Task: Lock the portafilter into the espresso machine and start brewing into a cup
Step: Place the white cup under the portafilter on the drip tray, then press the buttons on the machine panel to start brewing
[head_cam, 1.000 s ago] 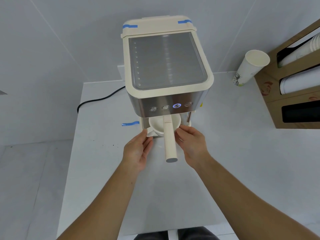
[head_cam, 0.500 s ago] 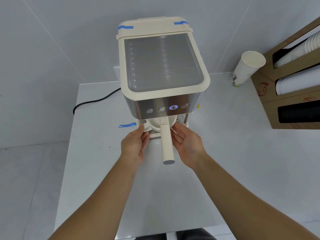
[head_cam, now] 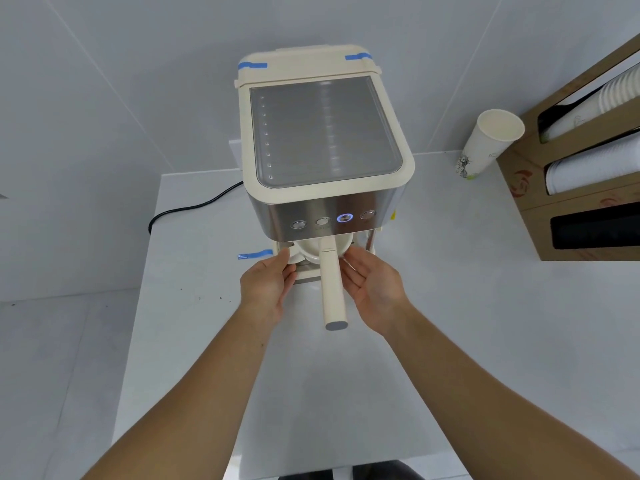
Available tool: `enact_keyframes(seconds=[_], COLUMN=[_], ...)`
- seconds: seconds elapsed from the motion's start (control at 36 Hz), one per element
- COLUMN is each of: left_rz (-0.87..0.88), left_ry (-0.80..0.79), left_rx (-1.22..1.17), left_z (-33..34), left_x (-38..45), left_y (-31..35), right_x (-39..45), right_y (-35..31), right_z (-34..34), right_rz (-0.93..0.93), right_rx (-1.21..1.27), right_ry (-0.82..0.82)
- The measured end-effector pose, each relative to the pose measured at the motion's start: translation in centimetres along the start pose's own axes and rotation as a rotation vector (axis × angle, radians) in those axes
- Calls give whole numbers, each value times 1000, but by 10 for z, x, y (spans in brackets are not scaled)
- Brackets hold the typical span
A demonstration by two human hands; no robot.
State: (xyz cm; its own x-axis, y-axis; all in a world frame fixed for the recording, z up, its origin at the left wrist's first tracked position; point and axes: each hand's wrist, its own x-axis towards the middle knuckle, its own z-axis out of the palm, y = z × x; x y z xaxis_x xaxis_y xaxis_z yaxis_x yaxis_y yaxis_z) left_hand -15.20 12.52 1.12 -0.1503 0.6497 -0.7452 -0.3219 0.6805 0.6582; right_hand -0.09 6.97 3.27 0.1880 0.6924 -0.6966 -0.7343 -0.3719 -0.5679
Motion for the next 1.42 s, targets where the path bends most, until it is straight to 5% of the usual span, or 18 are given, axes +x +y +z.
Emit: enact_keyframes(seconds=[0.67,1.0,1.42], left_rz=[72,501,1127], left_ry=[-113,-213,-232], left_rx=[-10,285,924], left_z=[-36,-59,-36], left_x=[-63,-130,-158], left_y=[6,43,117], right_x=[-51,-105,-131], right_y=[-24,-68,-125], right_z=[-14,-5,40], right_rz=[-64,-382,-949], right_rx=[-118,-298,-1108], right_ry=[11,-89,-114])
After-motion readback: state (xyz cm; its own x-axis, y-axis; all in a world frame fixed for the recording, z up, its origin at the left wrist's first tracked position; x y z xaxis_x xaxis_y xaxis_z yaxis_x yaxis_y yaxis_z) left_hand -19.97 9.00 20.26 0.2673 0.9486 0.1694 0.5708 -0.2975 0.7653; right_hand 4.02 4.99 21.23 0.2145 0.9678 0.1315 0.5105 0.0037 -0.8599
